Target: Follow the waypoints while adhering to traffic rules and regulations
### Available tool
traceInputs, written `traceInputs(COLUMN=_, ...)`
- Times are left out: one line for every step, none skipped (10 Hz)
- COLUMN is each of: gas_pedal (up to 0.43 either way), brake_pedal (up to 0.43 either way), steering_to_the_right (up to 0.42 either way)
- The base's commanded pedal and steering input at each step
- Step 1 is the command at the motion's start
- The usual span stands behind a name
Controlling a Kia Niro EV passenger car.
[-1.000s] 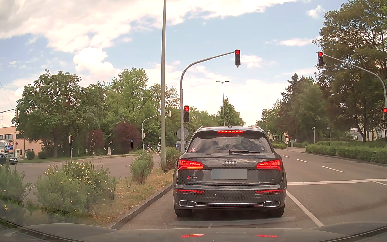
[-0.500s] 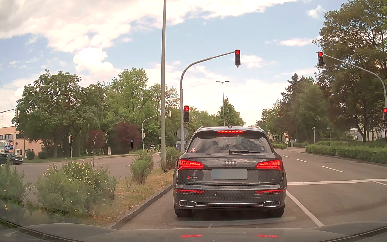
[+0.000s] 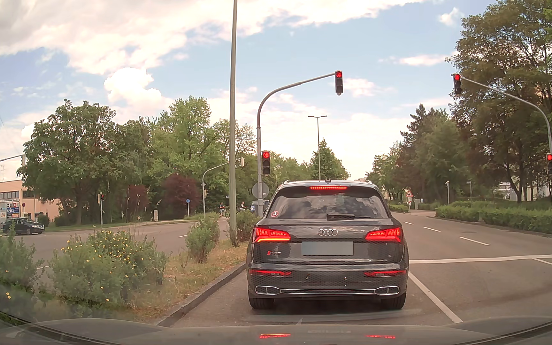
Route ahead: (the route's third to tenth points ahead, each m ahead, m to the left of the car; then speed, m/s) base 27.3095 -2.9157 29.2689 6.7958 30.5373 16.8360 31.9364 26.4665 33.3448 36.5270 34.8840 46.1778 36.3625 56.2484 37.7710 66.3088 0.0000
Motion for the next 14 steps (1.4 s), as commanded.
traceInputs(gas_pedal=0.0, brake_pedal=0.439, steering_to_the_right=0.028)
traceInputs(gas_pedal=0.0, brake_pedal=0.445, steering_to_the_right=0.028)
traceInputs(gas_pedal=0.0, brake_pedal=0.439, steering_to_the_right=0.028)
traceInputs(gas_pedal=0.0, brake_pedal=0.439, steering_to_the_right=0.028)
traceInputs(gas_pedal=0.0, brake_pedal=0.439, steering_to_the_right=0.028)
traceInputs(gas_pedal=0.0, brake_pedal=0.445, steering_to_the_right=0.028)
traceInputs(gas_pedal=0.0, brake_pedal=0.445, steering_to_the_right=0.028)
traceInputs(gas_pedal=0.0, brake_pedal=0.445, steering_to_the_right=0.028)
traceInputs(gas_pedal=0.0, brake_pedal=0.445, steering_to_the_right=0.028)
traceInputs(gas_pedal=0.0, brake_pedal=0.439, steering_to_the_right=0.028)
traceInputs(gas_pedal=0.0, brake_pedal=0.439, steering_to_the_right=0.028)
traceInputs(gas_pedal=0.0, brake_pedal=0.439, steering_to_the_right=0.028)
traceInputs(gas_pedal=0.0, brake_pedal=0.445, steering_to_the_right=0.028)
traceInputs(gas_pedal=0.0, brake_pedal=0.439, steering_to_the_right=0.028)
